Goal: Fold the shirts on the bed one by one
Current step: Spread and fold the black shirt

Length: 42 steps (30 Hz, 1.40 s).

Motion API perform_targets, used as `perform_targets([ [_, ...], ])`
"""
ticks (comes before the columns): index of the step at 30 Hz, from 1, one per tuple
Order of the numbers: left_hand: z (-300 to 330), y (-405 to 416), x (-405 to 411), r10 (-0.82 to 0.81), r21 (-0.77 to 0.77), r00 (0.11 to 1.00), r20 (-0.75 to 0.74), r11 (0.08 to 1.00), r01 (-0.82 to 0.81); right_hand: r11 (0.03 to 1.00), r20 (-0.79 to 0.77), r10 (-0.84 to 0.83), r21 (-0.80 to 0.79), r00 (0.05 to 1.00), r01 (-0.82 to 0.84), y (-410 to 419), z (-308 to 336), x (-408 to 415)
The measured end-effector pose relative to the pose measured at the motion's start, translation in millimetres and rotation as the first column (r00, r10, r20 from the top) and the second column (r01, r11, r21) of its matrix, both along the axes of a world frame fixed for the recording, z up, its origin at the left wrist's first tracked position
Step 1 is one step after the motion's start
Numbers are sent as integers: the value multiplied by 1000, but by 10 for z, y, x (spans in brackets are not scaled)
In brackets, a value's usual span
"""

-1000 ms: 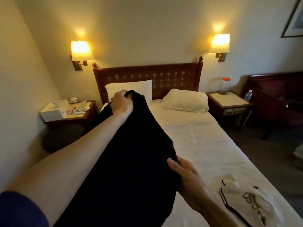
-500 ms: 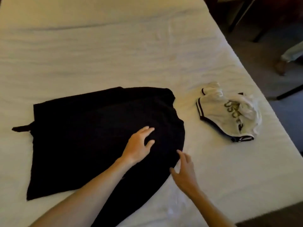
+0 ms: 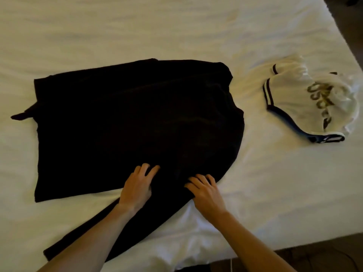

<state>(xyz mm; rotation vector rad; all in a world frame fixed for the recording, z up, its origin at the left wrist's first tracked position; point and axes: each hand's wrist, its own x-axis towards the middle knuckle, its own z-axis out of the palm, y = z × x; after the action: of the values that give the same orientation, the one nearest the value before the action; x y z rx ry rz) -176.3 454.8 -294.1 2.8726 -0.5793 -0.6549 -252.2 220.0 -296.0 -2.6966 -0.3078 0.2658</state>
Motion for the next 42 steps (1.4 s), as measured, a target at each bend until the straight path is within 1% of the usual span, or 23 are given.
perform_targets([
  [3, -15, 25, 51, 75, -124, 996, -52, 989, -81, 981, -59, -118, 145, 991, 126, 13, 132, 67],
  [6, 61, 45, 78, 79, -283, 993, -93, 954, -102, 984, -53, -138, 107, 989, 143, -88, 284, 19],
  [8, 95, 60, 2, -7, -327, 992, -129, 944, -36, 993, -98, -90, 70, 991, 98, -207, 347, -90],
  [9, 93, 77, -70, -86, -313, 984, -156, 949, 34, 998, -176, -57, 24, 983, 63, -283, 349, -160],
  [11, 65, 169, -239, -202, -232, 958, -202, 960, 154, 982, -426, -60, -187, 903, -23, -399, 354, -269],
  [12, 50, 243, -307, -187, -209, 962, -200, 967, 145, 956, -518, -108, -290, 849, -55, -428, 370, -293],
  [14, 20, 397, -387, -55, -240, 987, -149, 971, 18, 923, -565, -192, -381, 802, -47, -400, 380, -292],
  [16, -3, 546, -378, 99, -260, 993, -63, 959, -112, 931, -527, -186, -365, 829, -23, -217, 411, -211],
  [18, -9, 746, -301, 291, -239, 956, 19, 930, -279, 966, -418, -84, -257, 905, -29, 90, 439, -120],
  [20, 6, 981, -179, 505, -186, 860, 76, 854, -485, 993, -293, 53, -85, 955, -81, 487, 419, -1],
  [22, 35, 1228, -59, 683, -133, 724, 98, 730, -670, 987, -262, 158, 15, 952, -160, 943, 334, 163],
  [24, 59, 1462, 52, 790, -84, 599, 132, 611, -787, 980, -290, 196, 22, 937, -198, 1393, 197, 347],
  [26, 66, 1683, 143, 842, -6, 511, 175, 520, -854, 973, -305, 204, -46, 930, -228, 1754, 42, 500],
  [28, 61, 1903, 244, 911, 21, 394, 122, 394, -919, 970, -285, 186, -97, 940, -222, 1994, -53, 612],
  [29, 51, 1977, 284, 926, 30, 368, 83, 367, -930, 976, -263, 166, -91, 950, -196, 2040, -88, 639],
  [32, 71, 2190, 345, 907, -40, 419, -35, 417, -908, 995, -214, 91, -12, 973, -96, 2134, -64, 710],
  [34, 167, 2290, 336, 908, -204, 402, -115, 375, -904, 997, -183, 76, 25, 980, -73, 2149, -12, 746],
  [37, 343, 2420, 196, 910, -391, 415, -9, 378, -839, 984, 33, 69, 164, 997, -73, 2163, 107, 663],
  [38, 390, 2460, 111, 917, -409, 397, 28, 373, -833, 979, 89, 62, 187, 994, -77, 2170, 147, 624],
  [39, 421, 2497, 7, 922, -391, 387, 32, 368, -844, 975, 83, 96, 191, 992, -110, 2178, 169, 569],
  [40, 431, 2536, -100, 920, -333, 392, -4, 368, -868, 967, -21, 177, 190, 984, -170, 2180, 179, 532],
  [41, 426, 2571, -197, 915, -256, 396, -77, 366, -895, 959, -207, 262, 168, 943, -230, 2174, 194, 538],
  [42, 415, 2600, -268, 906, -178, 390, -167, 361, -915, 942, -405, 335, 155, 851, -297, 2148, 192, 562],
])
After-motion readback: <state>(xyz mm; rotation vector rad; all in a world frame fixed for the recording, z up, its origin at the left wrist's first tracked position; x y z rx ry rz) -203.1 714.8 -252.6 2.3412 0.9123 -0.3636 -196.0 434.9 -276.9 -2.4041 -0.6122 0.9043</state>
